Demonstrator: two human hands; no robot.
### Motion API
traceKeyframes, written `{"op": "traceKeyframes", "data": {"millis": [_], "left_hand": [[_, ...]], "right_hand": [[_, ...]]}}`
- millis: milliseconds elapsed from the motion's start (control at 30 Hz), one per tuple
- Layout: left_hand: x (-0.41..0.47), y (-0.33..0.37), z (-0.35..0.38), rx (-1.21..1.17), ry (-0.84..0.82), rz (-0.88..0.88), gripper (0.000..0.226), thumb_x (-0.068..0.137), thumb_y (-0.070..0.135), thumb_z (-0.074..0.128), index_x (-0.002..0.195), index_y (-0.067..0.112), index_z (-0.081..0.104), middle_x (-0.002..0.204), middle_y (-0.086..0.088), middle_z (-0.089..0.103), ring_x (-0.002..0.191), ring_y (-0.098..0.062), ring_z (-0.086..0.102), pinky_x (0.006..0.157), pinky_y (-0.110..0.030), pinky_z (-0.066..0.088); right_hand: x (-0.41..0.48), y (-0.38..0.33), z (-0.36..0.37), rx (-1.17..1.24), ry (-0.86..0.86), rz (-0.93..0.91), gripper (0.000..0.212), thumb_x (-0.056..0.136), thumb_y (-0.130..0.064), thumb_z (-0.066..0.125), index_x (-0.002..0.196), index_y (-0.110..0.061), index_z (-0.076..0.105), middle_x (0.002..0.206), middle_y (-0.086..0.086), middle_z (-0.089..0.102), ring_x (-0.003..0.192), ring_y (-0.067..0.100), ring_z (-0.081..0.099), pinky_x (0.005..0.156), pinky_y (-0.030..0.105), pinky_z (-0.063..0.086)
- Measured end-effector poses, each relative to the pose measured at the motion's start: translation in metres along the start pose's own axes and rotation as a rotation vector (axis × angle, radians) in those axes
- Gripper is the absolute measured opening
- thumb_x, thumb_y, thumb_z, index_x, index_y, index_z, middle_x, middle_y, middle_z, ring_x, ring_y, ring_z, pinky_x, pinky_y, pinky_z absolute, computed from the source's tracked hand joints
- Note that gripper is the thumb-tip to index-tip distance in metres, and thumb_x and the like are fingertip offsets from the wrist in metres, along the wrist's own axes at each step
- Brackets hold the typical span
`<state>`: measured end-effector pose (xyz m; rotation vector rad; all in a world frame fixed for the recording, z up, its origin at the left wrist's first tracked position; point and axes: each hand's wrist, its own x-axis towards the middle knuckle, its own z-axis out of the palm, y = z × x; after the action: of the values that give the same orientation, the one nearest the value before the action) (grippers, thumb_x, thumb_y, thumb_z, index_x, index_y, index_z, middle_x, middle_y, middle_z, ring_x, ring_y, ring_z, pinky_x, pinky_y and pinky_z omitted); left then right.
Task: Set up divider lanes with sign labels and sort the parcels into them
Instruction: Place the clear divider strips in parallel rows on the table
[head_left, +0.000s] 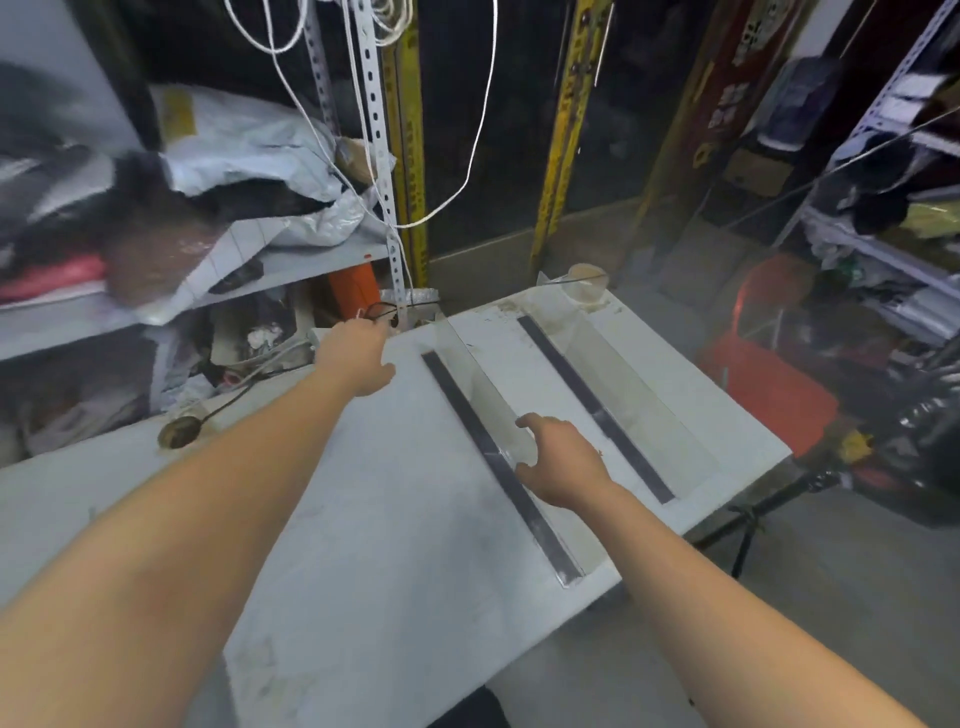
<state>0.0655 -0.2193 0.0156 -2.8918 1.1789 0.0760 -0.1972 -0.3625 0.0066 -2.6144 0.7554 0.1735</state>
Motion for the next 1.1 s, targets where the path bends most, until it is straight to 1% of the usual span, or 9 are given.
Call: {"op": "traceKeyframes", "data": {"millis": [167,267,367,500,633,700,767,933,1100], "left_hand": [[-0.094,-0.010,-0.015,0.003,-0.019,-0.165,0.050,0.088,0.044,0.058,0.128,0.015,0.051,0.127,-0.009,0.058,0.114,-0.032,0.057,0.087,-0.045,0.053],[-0.157,-0.014,-0.024,0.034,-0.049,-0.256,0.048,0.092,0.043,0.056,0.130,0.014,0.051,0.131,-0.008,0.056,0.118,-0.030,0.053,0.087,-0.041,0.050],[-0.213,-0.022,-0.031,0.031,-0.073,-0.344,0.053,0.092,0.043,0.056,0.134,0.012,0.049,0.134,-0.009,0.054,0.120,-0.032,0.052,0.090,-0.043,0.050],[-0.275,-0.043,-0.037,-0.007,-0.068,-0.435,0.052,0.088,0.044,0.060,0.128,0.012,0.052,0.129,-0.008,0.058,0.112,-0.032,0.058,0.089,-0.044,0.052],[-0.326,-0.072,-0.036,-0.041,-0.062,-0.516,0.043,0.088,0.043,0.060,0.117,0.011,0.055,0.126,-0.012,0.059,0.113,-0.032,0.057,0.092,-0.045,0.050],[-0.345,-0.088,-0.031,-0.061,-0.048,-0.547,0.049,0.090,0.043,0.060,0.126,0.010,0.053,0.133,-0.013,0.056,0.120,-0.032,0.054,0.096,-0.045,0.049],[-0.360,-0.103,-0.027,-0.061,-0.044,-0.561,0.059,0.090,0.044,0.059,0.136,0.009,0.049,0.139,-0.013,0.052,0.126,-0.032,0.050,0.100,-0.046,0.047],[-0.389,-0.139,-0.014,-0.056,-0.009,-0.540,0.046,0.090,0.041,0.060,0.126,0.013,0.053,0.127,-0.009,0.057,0.113,-0.029,0.056,0.088,-0.042,0.051],[-0.410,-0.173,-0.001,-0.113,-0.035,-0.481,0.050,0.091,0.039,0.060,0.132,0.012,0.050,0.128,-0.009,0.056,0.114,-0.028,0.055,0.094,-0.041,0.049]], "right_hand": [[-0.019,-0.033,-0.002,-0.009,-0.015,-0.141,0.062,0.086,-0.024,0.064,0.144,-0.025,0.043,0.132,0.004,0.058,0.113,0.026,0.059,0.084,0.036,0.053],[-0.040,-0.057,0.005,-0.030,-0.049,-0.248,0.063,0.088,-0.024,0.064,0.147,-0.024,0.040,0.133,0.004,0.057,0.112,0.025,0.059,0.074,0.033,0.047],[-0.062,-0.081,0.013,-0.040,-0.043,-0.348,0.062,0.087,-0.024,0.064,0.144,-0.024,0.041,0.135,0.004,0.055,0.118,0.025,0.054,0.080,0.036,0.050],[-0.087,-0.114,0.022,-0.063,-0.055,-0.429,0.059,0.087,-0.021,0.061,0.143,-0.024,0.042,0.134,0.003,0.055,0.120,0.025,0.053,0.074,0.031,0.041],[-0.110,-0.150,0.033,-0.096,-0.063,-0.500,0.058,0.086,-0.022,0.060,0.142,-0.024,0.043,0.133,0.002,0.056,0.120,0.025,0.052,0.075,0.032,0.040],[-0.121,-0.167,0.040,-0.116,-0.070,-0.521,0.058,0.086,-0.025,0.061,0.142,-0.024,0.043,0.132,0.002,0.056,0.120,0.025,0.052,0.076,0.032,0.041],[-0.128,-0.183,0.046,-0.134,-0.067,-0.532,0.058,0.087,-0.026,0.060,0.142,-0.024,0.043,0.131,0.002,0.056,0.120,0.024,0.052,0.077,0.033,0.042],[-0.144,-0.224,0.064,-0.162,-0.052,-0.521,0.057,0.087,-0.026,0.060,0.142,-0.024,0.044,0.132,0.002,0.056,0.119,0.025,0.053,0.080,0.034,0.045],[-0.161,-0.261,0.086,-0.171,-0.046,-0.469,0.057,0.087,-0.027,0.062,0.141,-0.024,0.045,0.133,0.003,0.057,0.116,0.025,0.055,0.081,0.036,0.049]]}}
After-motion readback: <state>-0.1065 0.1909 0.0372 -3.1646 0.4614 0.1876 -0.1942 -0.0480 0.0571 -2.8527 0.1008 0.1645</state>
